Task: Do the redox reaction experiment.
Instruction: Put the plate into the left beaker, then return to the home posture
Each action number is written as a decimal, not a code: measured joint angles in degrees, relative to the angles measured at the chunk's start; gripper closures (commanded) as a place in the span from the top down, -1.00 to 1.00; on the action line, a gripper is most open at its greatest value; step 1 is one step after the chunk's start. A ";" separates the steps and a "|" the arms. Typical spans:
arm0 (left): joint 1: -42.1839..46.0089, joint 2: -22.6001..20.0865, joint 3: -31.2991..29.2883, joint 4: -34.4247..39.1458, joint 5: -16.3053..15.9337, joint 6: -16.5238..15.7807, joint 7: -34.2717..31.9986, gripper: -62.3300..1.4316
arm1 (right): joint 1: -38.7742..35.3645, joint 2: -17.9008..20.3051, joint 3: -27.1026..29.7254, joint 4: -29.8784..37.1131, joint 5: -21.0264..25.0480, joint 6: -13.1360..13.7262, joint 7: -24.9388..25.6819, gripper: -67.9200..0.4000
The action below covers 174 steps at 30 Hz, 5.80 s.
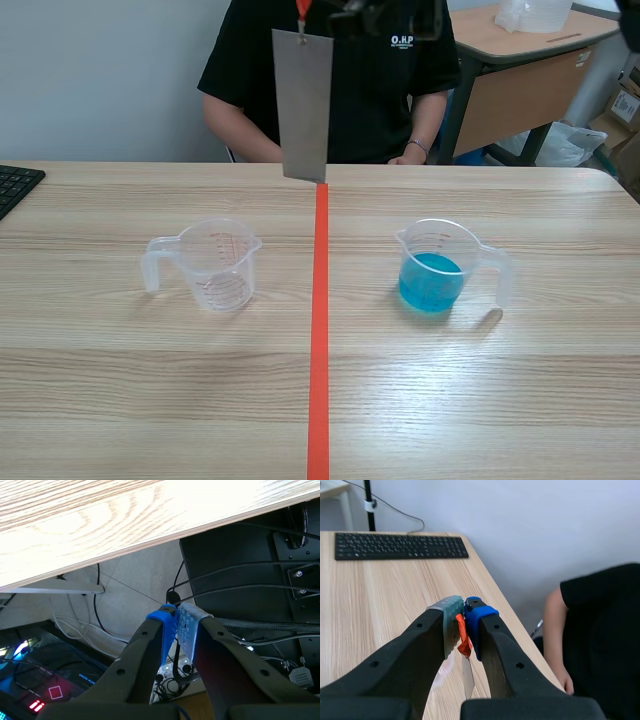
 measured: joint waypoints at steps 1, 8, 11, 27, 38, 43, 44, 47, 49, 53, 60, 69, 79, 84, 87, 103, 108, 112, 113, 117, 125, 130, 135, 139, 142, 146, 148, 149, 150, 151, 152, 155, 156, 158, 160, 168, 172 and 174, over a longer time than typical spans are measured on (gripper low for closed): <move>-0.07 0.00 0.00 0.00 0.00 0.02 0.04 -0.80 | 0.48 -1.11 -0.90 -0.04 -0.61 0.02 -0.02 -0.94; -0.09 0.00 0.00 0.00 -0.02 0.00 0.00 -0.80 | 3.69 -7.61 -6.10 -4.09 -3.19 0.04 -0.02 -0.94; -0.09 0.00 0.00 0.00 -0.02 0.00 0.02 -0.75 | 4.50 -9.68 -7.93 -6.78 -3.85 0.02 -0.04 -0.94; -0.11 0.00 0.00 0.00 0.00 0.00 0.00 0.52 | 5.40 -13.90 -12.85 -13.25 -9.05 0.00 2.19 -0.94; -0.11 0.00 0.00 0.00 -0.02 0.00 -0.02 1.00 | 5.40 -13.92 -12.92 -18.51 -13.29 0.02 7.87 -0.94; -0.11 0.00 0.00 0.00 -0.02 0.02 -0.02 1.00 | 5.40 -13.92 -12.98 -20.72 -15.19 0.02 10.05 -0.94; -0.11 0.00 0.00 0.00 -0.20 0.02 -0.02 1.00 | 5.40 -13.92 -13.14 -21.05 -15.98 0.00 10.78 -0.94; -0.11 0.00 0.00 0.00 -2.82 0.02 0.02 1.00 | 5.42 -13.90 -14.51 -21.92 -16.96 0.00 12.22 -0.94; -0.11 0.00 0.00 0.00 -2.78 0.02 0.11 1.00 | 5.42 -13.92 -15.54 -22.69 -17.84 0.02 13.07 -0.94; -0.09 0.00 0.00 0.00 -2.73 0.00 1.57 1.00 | 5.40 -14.27 -15.93 -25.09 -19.12 0.04 15.13 -0.94; -0.11 0.00 0.00 0.00 -2.71 0.00 1.53 1.00 | 5.44 -15.41 -15.82 -28.24 -22.88 -0.04 19.37 -0.94; -0.11 0.00 0.00 0.00 -2.73 0.00 1.53 1.00 | 6.03 -15.47 -15.85 -29.42 -25.46 0.11 21.20 -0.94; -0.11 0.00 0.00 0.00 -2.73 0.00 1.51 1.00 | 7.02 -15.30 -15.82 -29.42 -26.32 0.02 21.07 -0.94; -0.11 0.00 0.00 0.00 -2.73 0.00 1.51 1.00 | 7.02 -15.30 -15.82 -29.42 -27.87 0.02 21.07 -0.94; -0.11 0.00 0.00 0.00 -2.73 0.00 1.51 1.00 | 7.02 -15.32 -15.82 -29.42 -28.83 0.02 21.09 -0.94; -0.11 0.00 0.00 0.00 -2.29 0.00 1.53 1.00 | 7.02 -15.32 -15.82 -36.20 -35.93 0.02 28.79 -0.94; -0.11 0.00 0.00 0.00 -1.44 0.00 1.53 1.00 | 7.02 -15.32 -15.82 -38.58 -39.28 0.02 32.00 -0.94; -0.11 0.00 0.00 0.00 -1.44 0.00 1.53 1.00 | 7.02 -15.34 -15.82 -40.70 -41.64 -0.70 33.75 -0.94; -0.11 0.00 0.00 0.00 -1.44 0.00 1.53 1.00 | 7.02 -15.32 -15.82 -41.20 -41.77 -0.72 33.94 -0.94; -0.11 0.00 0.00 0.00 -1.46 0.00 1.53 1.00 | 7.02 -15.32 -15.82 -41.79 -41.77 -0.70 34.03 -0.94; -0.11 0.00 0.00 0.00 -1.46 0.00 1.53 1.00 | 7.02 -15.34 -15.82 -41.79 -41.72 -0.70 36.02 -0.05; -0.11 0.00 0.00 0.00 -1.46 0.00 1.51 1.00 | 6.91 -15.15 -15.82 -41.79 -34.49 -0.70 37.62 0.64; -0.11 0.00 0.00 0.00 -0.17 0.00 1.27 1.00 | 4.57 -12.26 -15.82 -39.39 -28.30 -0.72 40.24 0.89; 0.55 0.00 -0.22 1.49 1.09 0.00 1.11 1.00 | 0.24 -7.30 -15.82 -33.83 -25.70 -1.20 40.50 0.93; 3.41 -0.02 -2.14 5.62 1.18 -0.02 -1.88 1.00 | -2.97 -3.23 -15.85 -27.89 -24.46 -4.74 40.50 0.94; 7.17 -0.52 -6.27 11.98 2.03 -0.02 -3.65 1.00 | -7.28 3.45 -15.72 -18.53 -23.65 -9.40 40.52 0.94; 8.26 -0.83 -8.48 15.06 1.99 0.00 -3.63 1.00 | -10.29 6.69 -14.49 -14.19 -21.53 -10.78 40.54 0.93; 8.52 -1.14 -9.44 16.41 1.99 -0.07 -3.63 1.00 | -12.04 8.17 -13.62 -12.15 -20.65 -11.63 40.57 0.93; 8.66 -1.51 -10.25 17.53 1.97 -0.48 -3.52 1.00 | -13.92 9.68 -12.50 -10.19 -20.24 -12.61 40.59 0.93; 8.63 -1.95 -10.95 18.43 1.97 -0.66 -3.43 1.00 | -15.96 11.15 -11.21 -8.37 -19.54 -13.53 40.54 0.93; 8.63 -2.54 -11.43 19.21 1.97 -0.63 -3.45 1.00 | -18.05 12.48 -9.79 -6.71 -18.88 -14.29 40.57 0.93; 8.63 -5.05 -12.17 21.11 -0.15 -0.85 -3.48 1.00 | -24.28 16.09 -5.38 -2.12 -18.73 -15.65 40.50 0.93; 8.63 -6.14 -12.17 21.62 -0.68 -0.98 -3.48 1.00 | -26.32 16.98 -4.02 -0.68 -18.73 -16.02 40.50 0.93; 8.63 -8.50 -12.50 22.64 -2.23 -2.16 -3.50 1.00 | -30.27 18.29 -1.20 2.16 -18.73 -16.15 40.33 0.93; 8.46 -10.69 -13.25 23.76 -3.26 -2.21 -3.52 1.00 | -34.18 19.04 1.60 4.96 -18.71 -16.22 40.04 0.93; 1.95 -15.76 -14.10 29.16 -4.24 -2.40 0.61 1.00 | -49.68 19.10 10.47 14.08 -18.51 -17.25 37.53 0.93; -3.21 -15.91 -14.10 31.93 -4.22 -4.00 2.40 1.00 | -56.41 18.80 13.16 18.56 -18.51 -17.53 37.51 0.93; -5.09 -16.09 -14.10 33.16 -4.35 -4.17 3.10 1.00 | -59.39 18.64 14.60 20.70 -18.51 -18.62 37.51 0.93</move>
